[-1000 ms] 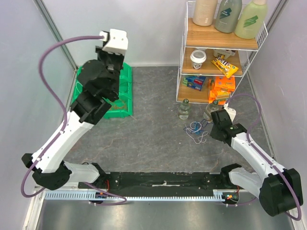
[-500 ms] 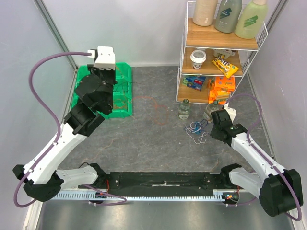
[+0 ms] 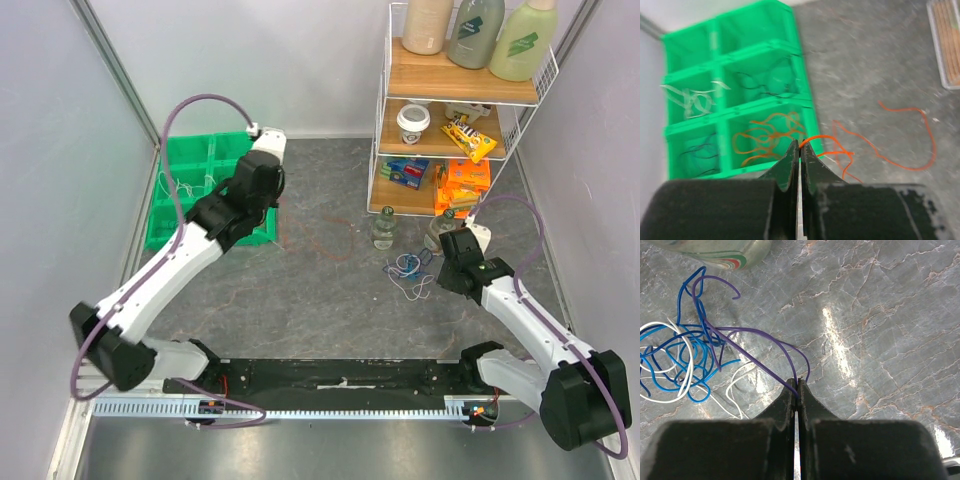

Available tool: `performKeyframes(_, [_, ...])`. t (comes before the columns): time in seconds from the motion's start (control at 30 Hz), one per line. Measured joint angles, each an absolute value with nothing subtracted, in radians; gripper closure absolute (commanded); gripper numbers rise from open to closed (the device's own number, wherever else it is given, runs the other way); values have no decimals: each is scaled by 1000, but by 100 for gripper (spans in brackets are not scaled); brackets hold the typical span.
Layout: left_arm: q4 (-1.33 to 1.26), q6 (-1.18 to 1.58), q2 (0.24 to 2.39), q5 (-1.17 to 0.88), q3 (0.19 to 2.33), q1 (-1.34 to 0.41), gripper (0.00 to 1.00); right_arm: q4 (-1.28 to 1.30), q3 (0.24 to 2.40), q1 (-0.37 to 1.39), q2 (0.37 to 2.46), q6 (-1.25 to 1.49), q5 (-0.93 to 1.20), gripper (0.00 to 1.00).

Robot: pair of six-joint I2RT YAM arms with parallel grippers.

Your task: Untangle the cables

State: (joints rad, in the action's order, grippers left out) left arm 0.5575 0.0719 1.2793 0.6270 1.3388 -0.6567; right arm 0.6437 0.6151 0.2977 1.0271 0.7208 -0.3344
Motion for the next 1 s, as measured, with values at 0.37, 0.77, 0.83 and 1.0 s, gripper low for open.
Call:
performKeyframes(0.37, [680,117,1875,220,1602,-637,98,642,615,298,1031,707,-329,100])
performKeyframes(0.77, [784,183,1935,99,1606,-637,13,635,615,298,1033,696,-313,100])
performKeyframes(0.83, [786,199,1915,91,1605,-637,6,633,615,298,1038,695,-310,100])
performKeyframes(1.0, [788,237,1860,59,1562,-637,4,626,615,298,1048,691,-307,100])
